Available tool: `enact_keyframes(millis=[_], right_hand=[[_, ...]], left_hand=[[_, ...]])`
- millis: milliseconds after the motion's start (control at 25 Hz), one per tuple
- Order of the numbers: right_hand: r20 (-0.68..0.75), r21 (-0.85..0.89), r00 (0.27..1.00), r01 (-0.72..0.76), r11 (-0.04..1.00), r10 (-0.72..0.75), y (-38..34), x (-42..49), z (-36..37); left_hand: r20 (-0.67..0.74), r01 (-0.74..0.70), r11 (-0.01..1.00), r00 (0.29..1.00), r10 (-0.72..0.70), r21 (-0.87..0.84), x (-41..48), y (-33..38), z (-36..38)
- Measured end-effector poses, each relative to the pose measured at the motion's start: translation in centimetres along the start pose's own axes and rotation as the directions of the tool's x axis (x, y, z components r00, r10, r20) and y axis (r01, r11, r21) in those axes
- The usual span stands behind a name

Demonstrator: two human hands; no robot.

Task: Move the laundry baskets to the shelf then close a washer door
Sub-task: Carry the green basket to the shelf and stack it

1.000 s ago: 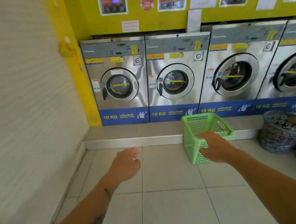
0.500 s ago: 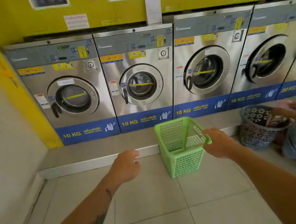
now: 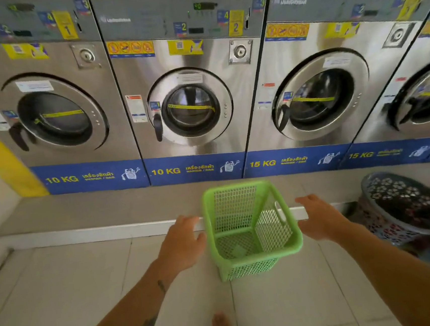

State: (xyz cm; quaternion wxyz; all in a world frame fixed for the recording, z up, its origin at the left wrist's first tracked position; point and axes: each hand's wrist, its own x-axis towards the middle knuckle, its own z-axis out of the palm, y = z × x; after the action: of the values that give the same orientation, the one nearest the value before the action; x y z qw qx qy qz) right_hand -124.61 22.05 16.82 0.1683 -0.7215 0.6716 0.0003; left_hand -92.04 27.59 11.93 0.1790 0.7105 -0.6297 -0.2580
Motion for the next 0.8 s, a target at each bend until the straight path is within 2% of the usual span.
enact_keyframes(millis=[120, 200, 320, 520, 800], right_hand=[[0.082, -0.113, 0.997, 0.009, 0.994, 0.001, 2.2, 7.6, 1.1], [0.109, -0.15, 0.994, -0.006, 0.989, 0.023, 3.9, 12.6, 2.2], [0.156, -0.143, 0.985, -0.056, 0.988, 0.078, 6.2, 19.1, 5.2], [0.238, -0.096, 0.968, -0.061, 0.993, 0.083, 10.7, 29.5, 15.1], [0.183, -0.199, 0.983, 0.01, 0.98, 0.027, 17.5, 36.5, 26.7]], left_hand=[[0.046, 0.05, 0.999, 0.998, -0.049, -0.007, 7.9, -0.4, 4.2], [0.071, 0.045, 0.996, 0.996, -0.05, 0.079, 12.5, -0.7, 6.9], [0.111, 0.025, 0.973, 0.992, -0.052, 0.23, 18.0, -1.6, 10.7], [0.073, 0.04, 0.945, 0.995, -0.067, 0.325, 25.5, -6.1, 19.6], [0.055, 0.184, 0.932, 0.976, -0.211, 0.311, 29.1, -11.9, 30.3]])
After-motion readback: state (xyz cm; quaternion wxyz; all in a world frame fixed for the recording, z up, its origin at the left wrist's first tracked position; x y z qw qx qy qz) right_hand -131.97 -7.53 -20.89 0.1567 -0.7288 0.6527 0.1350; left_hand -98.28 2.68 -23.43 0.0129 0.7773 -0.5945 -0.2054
